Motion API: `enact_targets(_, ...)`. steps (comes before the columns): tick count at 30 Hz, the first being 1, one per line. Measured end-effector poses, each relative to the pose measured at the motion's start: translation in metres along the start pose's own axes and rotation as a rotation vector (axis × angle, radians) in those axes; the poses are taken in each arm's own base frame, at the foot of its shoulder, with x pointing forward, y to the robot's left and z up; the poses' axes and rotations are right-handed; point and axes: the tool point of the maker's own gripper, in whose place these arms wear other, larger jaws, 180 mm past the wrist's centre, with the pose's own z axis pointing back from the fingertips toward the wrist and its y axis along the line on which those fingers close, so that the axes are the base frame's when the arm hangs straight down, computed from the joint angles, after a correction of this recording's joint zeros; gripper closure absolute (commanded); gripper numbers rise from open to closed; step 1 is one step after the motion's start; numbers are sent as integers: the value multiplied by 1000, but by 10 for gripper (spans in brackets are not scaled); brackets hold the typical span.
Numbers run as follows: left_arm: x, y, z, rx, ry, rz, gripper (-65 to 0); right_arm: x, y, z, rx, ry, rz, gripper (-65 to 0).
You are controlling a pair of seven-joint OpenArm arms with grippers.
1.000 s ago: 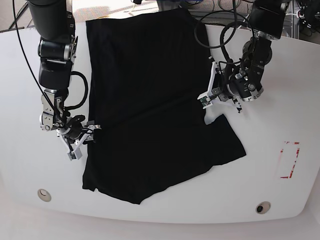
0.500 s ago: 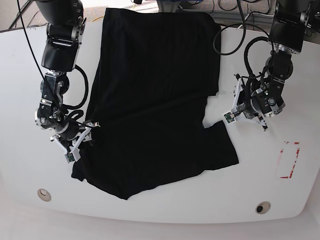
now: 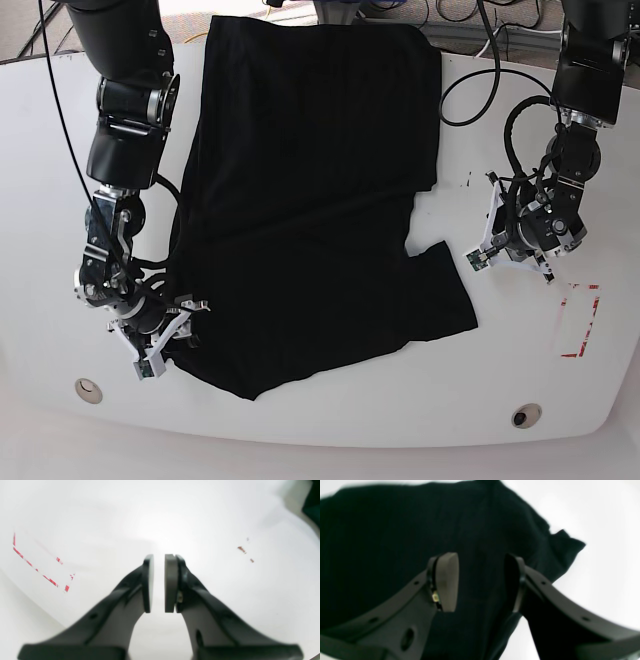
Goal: Layout the t-shirt on the table in an organized manner, then fold the t-shirt properly
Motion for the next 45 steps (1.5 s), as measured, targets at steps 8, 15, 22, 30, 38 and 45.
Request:
enact_targets(8, 5, 10, 8, 29, -47, 68, -63, -4, -20, -41, 26, -13, -104, -292)
enact_targets(15, 15, 4, 14, 36, -94, 93, -63, -25, -13, -59, 37, -4, -85, -292)
enact_targets(22, 31, -26, 22, -11, -166, 77, -63, -48, -24, -57, -25, 16, -107, -292)
enact_targets(30, 52, -73, 24, -120, -257, 99, -135, -97, -44, -40, -56, 37, -216, -292)
enact_targets(38, 45, -118, 15, -216, -239, 137, -399, -91, -41, -25, -28, 81, -144, -292)
enact_targets(45, 42, -132, 13, -246, -231, 148, -401, -76, -20, -8, 16, 104, -21, -292)
